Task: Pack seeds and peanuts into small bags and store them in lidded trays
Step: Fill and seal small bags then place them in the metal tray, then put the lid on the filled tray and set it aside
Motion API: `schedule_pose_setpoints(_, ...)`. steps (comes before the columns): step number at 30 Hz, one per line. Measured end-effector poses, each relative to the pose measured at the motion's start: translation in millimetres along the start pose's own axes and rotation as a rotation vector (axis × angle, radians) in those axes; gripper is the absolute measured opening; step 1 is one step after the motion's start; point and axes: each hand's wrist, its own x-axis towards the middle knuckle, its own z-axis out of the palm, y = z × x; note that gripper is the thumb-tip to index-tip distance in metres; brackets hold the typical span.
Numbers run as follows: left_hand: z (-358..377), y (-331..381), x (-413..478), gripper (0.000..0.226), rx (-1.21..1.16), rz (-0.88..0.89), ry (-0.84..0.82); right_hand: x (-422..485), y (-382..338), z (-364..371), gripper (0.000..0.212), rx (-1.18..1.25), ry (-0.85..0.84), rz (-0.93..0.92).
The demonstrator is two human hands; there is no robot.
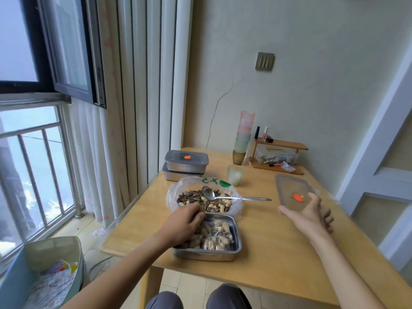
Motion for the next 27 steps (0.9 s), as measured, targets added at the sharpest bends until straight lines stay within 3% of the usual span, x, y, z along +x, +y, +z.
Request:
schedule_pose_setpoints(2,-1,-1,0,0.020,-0.122,-0.035,0.081,-19,-15,2,0.106,0.003,-0.104,-0.238)
schedule_pose_setpoints(5,-7,-1,-2,0.032,-0.460,-0.193,0.223,-47,-40,8,0.111,-0.044,-0.489,-0.585)
schedule_pose_setpoints(8,-18,-5,-2,0.054,-0.617,-0.328,0.293,-67,-58,24,0.107,-0.110,-0.852,-0.768)
schedule_pose_setpoints(11,-31,-10,-1,0.043,-0.588,-0.355,0.182,-76,-69,42,0.107,-0.204,-1.012,-0.852)
schedule_pose_setpoints(15,-35,-7,0,0.034,-0.368,-0.364,-0.059,-76,-85,55,0.114,-0.381,-1.033,-0.923)
schedule_pose_setpoints(18,-28,-6,2,0.036,-0.111,-0.292,-0.046,-72,-95,54,0.118,-0.441,-1.104,-0.885)
schedule_pose_setpoints(21,-21,-7,2,0.033,-0.060,-0.297,-0.004,-64,-95,54,0.116,-0.238,-1.169,-0.750)
schedule_pose_setpoints(24,-11,-6,-1,0.031,-0.049,-0.321,0.028,-63,-87,73,0.090,-0.098,-0.925,-0.564)
schedule_pose_setpoints(27,-1,-5,-5,0.030,-0.009,-0.333,0.051,-65,-78,105,0.044,-0.074,-0.666,-0.520)
